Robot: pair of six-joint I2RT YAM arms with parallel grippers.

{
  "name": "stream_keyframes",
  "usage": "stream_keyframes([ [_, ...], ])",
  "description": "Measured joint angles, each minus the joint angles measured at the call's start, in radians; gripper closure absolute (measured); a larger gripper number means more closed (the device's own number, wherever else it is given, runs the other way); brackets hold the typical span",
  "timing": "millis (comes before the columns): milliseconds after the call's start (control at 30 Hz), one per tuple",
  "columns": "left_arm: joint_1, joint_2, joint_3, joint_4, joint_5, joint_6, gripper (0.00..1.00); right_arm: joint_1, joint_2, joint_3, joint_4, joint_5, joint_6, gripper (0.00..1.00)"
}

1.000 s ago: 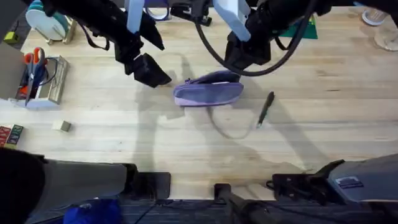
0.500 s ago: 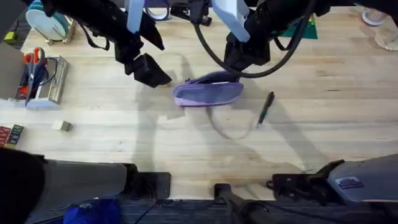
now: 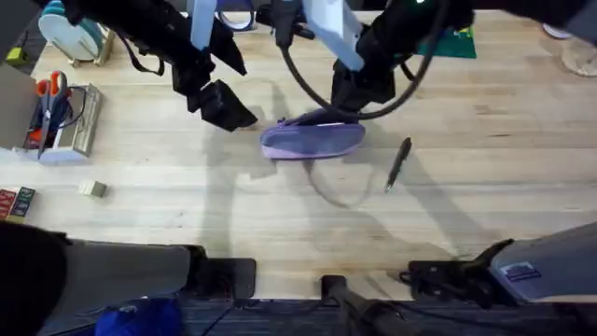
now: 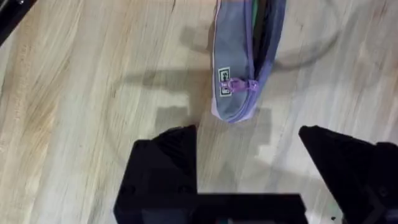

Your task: Unzip the bag, pick up the pens from the table one at a time and place them inside, then zip the bag closed.

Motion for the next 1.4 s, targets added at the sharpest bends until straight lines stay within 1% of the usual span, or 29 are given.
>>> stream_keyframes([
  [733,0.000,0.000,0.000,0.000,0.000,0.000,0.007,0.000,0.203,0.000,-0.006,0.000,0.000,0.970],
  [1267,0.000,0.000,0.000,0.000,0.000,0.000,0.007,0.000,0.217,0.000,-0.007,0.000,0.000,0.968],
  [1300,0.000,0.000,0.000,0.000,0.000,0.000,0.007,0.000,0.217,0.000,-0.007,0.000,0.001,0.930],
  [1333,0.000,0.000,0.000,0.000,0.000,0.000,0.007,0.000,0.217,0.000,-0.007,-0.001,0.001,0.862],
  [1400,0.000,0.000,0.000,0.000,0.000,0.000,0.007,0.000,0.217,0.000,-0.007,0.000,-0.003,0.602],
])
